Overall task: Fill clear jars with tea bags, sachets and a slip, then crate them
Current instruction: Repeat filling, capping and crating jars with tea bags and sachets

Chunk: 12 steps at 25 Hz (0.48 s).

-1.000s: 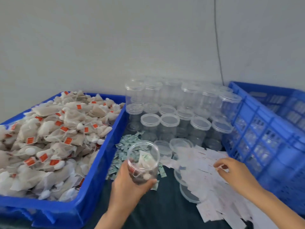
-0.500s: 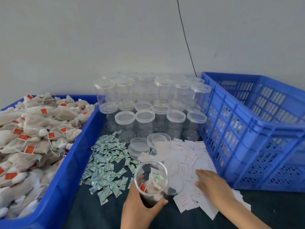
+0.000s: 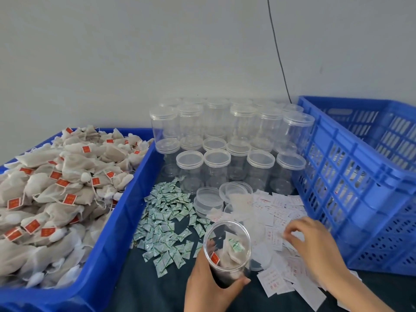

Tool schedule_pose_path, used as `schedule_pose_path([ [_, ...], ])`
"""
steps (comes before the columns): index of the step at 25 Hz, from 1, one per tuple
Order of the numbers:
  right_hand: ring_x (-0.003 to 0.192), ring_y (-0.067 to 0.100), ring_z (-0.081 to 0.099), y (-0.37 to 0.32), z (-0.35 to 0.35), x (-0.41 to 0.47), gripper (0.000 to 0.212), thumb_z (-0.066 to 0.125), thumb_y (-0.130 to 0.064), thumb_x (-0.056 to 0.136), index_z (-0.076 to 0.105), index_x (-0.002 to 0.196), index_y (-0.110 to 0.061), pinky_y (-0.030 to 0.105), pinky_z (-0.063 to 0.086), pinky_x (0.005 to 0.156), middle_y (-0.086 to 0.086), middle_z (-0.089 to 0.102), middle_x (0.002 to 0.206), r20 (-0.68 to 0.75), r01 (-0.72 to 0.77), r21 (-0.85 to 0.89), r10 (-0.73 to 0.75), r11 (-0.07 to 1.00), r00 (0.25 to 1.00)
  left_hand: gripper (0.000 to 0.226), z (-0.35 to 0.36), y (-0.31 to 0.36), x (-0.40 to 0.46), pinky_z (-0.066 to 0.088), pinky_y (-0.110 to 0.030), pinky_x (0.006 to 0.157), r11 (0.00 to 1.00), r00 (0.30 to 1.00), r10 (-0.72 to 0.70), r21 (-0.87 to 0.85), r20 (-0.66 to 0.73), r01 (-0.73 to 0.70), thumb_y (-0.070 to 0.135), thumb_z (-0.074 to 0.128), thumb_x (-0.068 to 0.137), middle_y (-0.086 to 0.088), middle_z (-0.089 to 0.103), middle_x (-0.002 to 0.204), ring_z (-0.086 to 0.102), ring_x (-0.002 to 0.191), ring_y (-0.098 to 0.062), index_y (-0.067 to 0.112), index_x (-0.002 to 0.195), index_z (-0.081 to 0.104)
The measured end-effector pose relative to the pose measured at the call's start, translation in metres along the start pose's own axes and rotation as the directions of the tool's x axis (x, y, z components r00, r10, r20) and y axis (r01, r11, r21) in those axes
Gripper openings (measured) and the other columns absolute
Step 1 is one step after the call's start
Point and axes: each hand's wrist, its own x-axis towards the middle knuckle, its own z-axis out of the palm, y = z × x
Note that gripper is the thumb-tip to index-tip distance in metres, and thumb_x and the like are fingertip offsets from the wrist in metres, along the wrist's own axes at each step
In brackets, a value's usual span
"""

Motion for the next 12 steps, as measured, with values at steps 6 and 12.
schedule_pose_path([
  [6,0.070,-0.004,0.063,-0.097,-0.038,-0.011,0.016,0.075,-0.021,0.076,0.065,0.073,-0.033,0.007,0.045,0.062,-0.020,0.069,0.074,-0.001,0.138,0.510,-0.160,0.849,0.987,0.099,0.000,0.000,-0.001,0.031,0.005,0.082,0.999,1.000,0.019,-0.029,0.006,-0.019,0.073,0.079,0.037,0.052,0.039,0.120,0.035,0.112,0.031,0.078,0.113,0.016],
  [12,0.077,-0.002,0.051,-0.111,-0.012,-0.007,0.015,0.073,-0.025,0.081,0.062,0.076,-0.034,0.012,0.041,0.065,-0.021,0.060,0.073,0.074,0.193,0.254,-0.218,0.948,0.973,0.096,-0.006,0.011,-0.005,0.039,-0.001,0.081,0.999,0.999,0.000,-0.039,0.047,0.002,0.074,0.076,0.044,0.049,0.044,0.117,0.039,0.108,0.029,0.081,0.113,0.009],
])
